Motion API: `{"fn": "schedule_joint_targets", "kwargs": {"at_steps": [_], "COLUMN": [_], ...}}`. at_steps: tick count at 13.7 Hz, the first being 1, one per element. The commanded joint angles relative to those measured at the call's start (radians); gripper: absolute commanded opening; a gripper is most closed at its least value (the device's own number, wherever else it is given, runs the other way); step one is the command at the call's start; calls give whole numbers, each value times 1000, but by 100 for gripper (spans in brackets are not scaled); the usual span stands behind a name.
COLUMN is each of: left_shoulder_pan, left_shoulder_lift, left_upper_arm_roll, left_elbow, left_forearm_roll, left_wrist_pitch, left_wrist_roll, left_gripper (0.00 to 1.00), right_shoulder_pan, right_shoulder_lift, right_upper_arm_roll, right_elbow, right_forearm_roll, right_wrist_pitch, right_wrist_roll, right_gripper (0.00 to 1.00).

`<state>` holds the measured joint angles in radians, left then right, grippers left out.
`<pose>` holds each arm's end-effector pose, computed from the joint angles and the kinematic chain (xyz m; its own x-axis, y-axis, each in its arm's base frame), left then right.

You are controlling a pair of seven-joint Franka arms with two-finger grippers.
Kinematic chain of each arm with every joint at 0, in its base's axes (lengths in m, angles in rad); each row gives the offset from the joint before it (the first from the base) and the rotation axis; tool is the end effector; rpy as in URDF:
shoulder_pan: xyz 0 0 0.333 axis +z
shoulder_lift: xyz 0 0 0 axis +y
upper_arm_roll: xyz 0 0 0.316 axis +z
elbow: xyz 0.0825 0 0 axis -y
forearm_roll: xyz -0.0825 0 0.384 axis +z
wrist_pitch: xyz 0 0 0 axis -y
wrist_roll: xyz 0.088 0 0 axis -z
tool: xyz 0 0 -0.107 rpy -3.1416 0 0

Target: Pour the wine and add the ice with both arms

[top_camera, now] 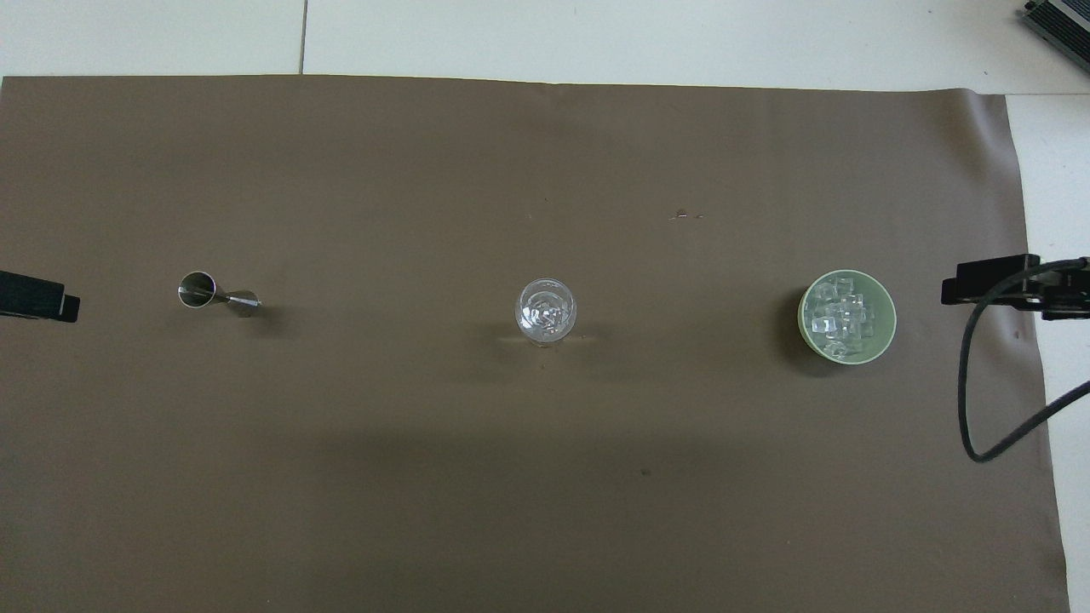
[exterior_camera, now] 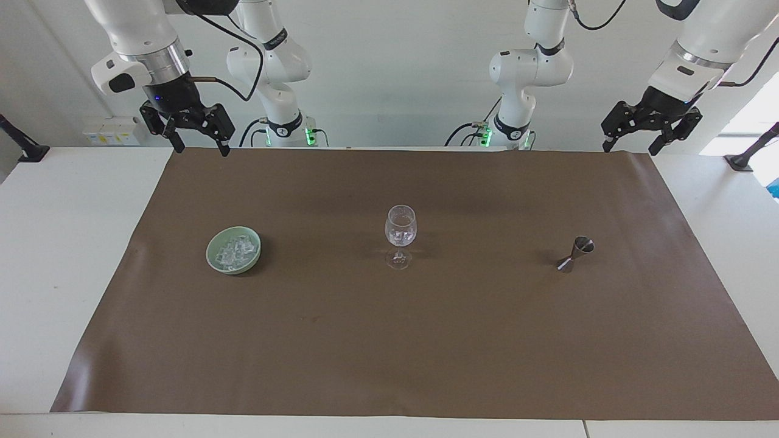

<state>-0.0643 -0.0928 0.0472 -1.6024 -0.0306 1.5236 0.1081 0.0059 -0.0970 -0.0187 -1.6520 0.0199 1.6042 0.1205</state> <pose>0.5205 -0.0110 0.6554 0.9918 -0.1264 0.0176 -0.1269 -0.9914 0.0332 0.5273 -0.0052 0.6415 0.9900 -0.1335 0.0462 -0.1324 -0.9908 -0.0275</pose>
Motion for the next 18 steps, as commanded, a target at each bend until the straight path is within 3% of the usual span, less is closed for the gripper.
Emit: {"fn": "schedule_joint_targets", "kwargs": {"at_steps": [1, 8, 18], "left_shoulder_pan": [-2, -2, 4], "left_shoulder_lift": [-21, -7, 18], "left_upper_arm_roll": [-7, -6, -6], "left_elbow": [-30, -18, 21], "left_forearm_roll": [12, 40, 9], "left_wrist_pitch": [30, 21, 23], "left_wrist_roll": [-8, 8, -2], "left_gripper": [100, 100, 100], "right_shoulder_pan": [2, 0, 2], "right_shoulder_lift": [-20, -49, -33], "right_upper_arm_roll": [-7, -10, -7], "right_elbow": [-34, -84, -26], "right_forearm_roll": [-14, -15, -31], "right_wrist_pitch": [25, 11, -35], "right_wrist_roll": [-25, -28, -22], "right_gripper": [100, 100, 100]}}
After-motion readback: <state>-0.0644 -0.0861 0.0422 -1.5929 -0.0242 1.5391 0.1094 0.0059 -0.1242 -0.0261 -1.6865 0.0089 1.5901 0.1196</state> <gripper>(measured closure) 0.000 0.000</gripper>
